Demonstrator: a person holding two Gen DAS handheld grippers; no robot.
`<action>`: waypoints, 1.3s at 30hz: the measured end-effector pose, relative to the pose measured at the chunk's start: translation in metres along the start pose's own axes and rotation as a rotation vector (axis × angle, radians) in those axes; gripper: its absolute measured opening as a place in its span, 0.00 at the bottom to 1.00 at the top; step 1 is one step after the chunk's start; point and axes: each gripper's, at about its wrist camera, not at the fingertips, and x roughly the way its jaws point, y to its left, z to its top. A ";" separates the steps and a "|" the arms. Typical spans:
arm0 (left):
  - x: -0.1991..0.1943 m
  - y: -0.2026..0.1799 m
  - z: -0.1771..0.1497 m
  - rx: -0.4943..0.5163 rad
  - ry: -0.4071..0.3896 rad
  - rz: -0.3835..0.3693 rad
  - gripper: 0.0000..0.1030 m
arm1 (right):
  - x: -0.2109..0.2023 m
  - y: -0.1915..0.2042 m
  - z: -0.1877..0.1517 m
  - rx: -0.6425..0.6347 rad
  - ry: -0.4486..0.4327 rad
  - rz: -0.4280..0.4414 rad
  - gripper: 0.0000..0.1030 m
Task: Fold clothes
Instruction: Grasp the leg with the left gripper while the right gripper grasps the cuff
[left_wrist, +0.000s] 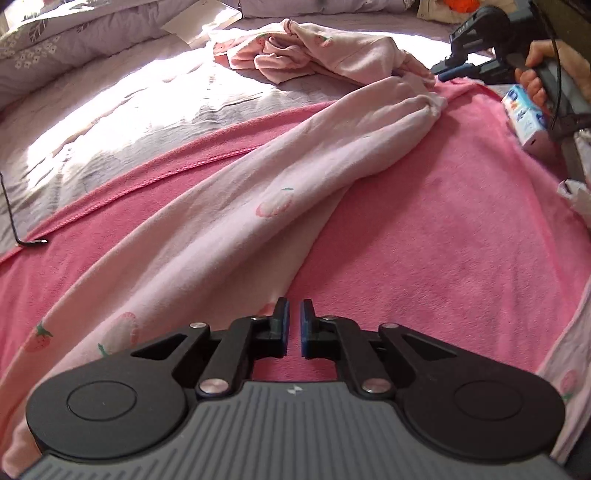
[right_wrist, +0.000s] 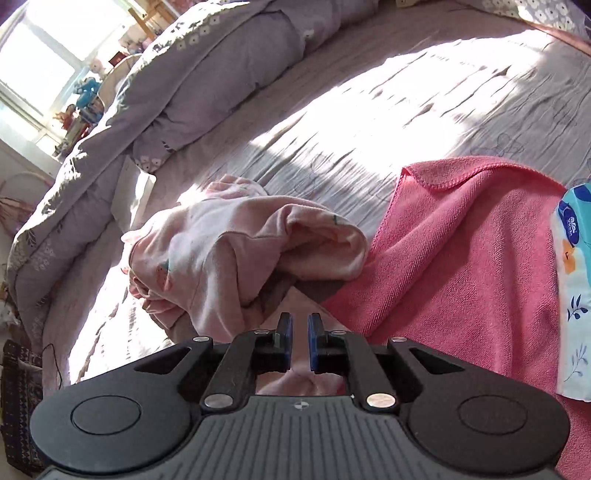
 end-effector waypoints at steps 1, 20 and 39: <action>0.004 -0.003 0.000 0.029 0.002 0.037 0.34 | 0.002 -0.006 0.000 0.024 0.011 0.016 0.11; 0.034 -0.029 0.007 0.180 -0.046 0.120 0.11 | 0.042 -0.030 -0.029 0.276 0.109 0.139 0.20; 0.006 -0.022 0.004 0.259 0.031 -0.203 0.02 | 0.014 -0.035 -0.008 0.212 0.020 0.180 0.19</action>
